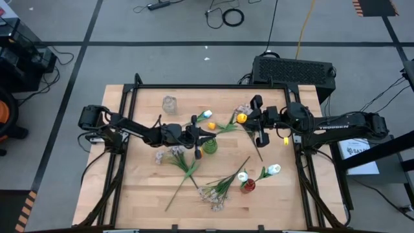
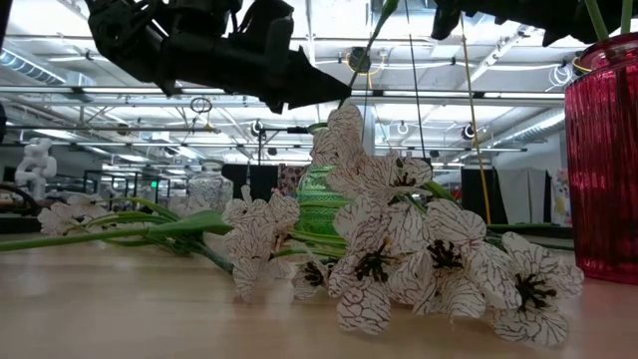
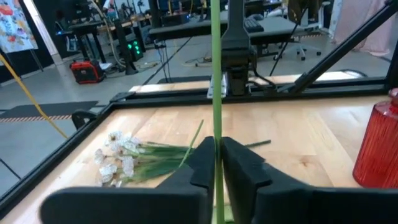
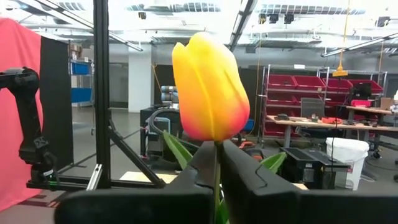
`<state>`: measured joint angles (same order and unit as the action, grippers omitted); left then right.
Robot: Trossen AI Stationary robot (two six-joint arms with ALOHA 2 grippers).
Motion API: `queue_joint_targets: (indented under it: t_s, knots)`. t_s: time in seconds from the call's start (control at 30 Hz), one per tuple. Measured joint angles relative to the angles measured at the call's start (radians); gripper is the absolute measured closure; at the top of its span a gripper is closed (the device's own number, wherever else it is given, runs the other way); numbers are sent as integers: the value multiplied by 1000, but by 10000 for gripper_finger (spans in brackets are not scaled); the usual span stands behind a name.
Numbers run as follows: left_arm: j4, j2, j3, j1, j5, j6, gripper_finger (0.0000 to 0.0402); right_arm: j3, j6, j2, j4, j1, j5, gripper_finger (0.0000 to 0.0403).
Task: Sort flowers into vase by color
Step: Put the top left yellow tulip into the green vase
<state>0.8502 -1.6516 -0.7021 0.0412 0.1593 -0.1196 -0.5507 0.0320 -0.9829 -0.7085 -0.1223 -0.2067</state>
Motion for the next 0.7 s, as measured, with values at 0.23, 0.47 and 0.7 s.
queue_joint_targets:
  t_s: [0.23,0.47,0.7]
  knots:
    - [-28,15,0,0,4,1,249,0,-3,0,-5,0,1,399]
    - [-57,87,1,4,5,1,188,0,8,-14,-7,0,1,400]
    - [-227,272,1,23,5,9,185,0,9,-75,-25,0,1,399]
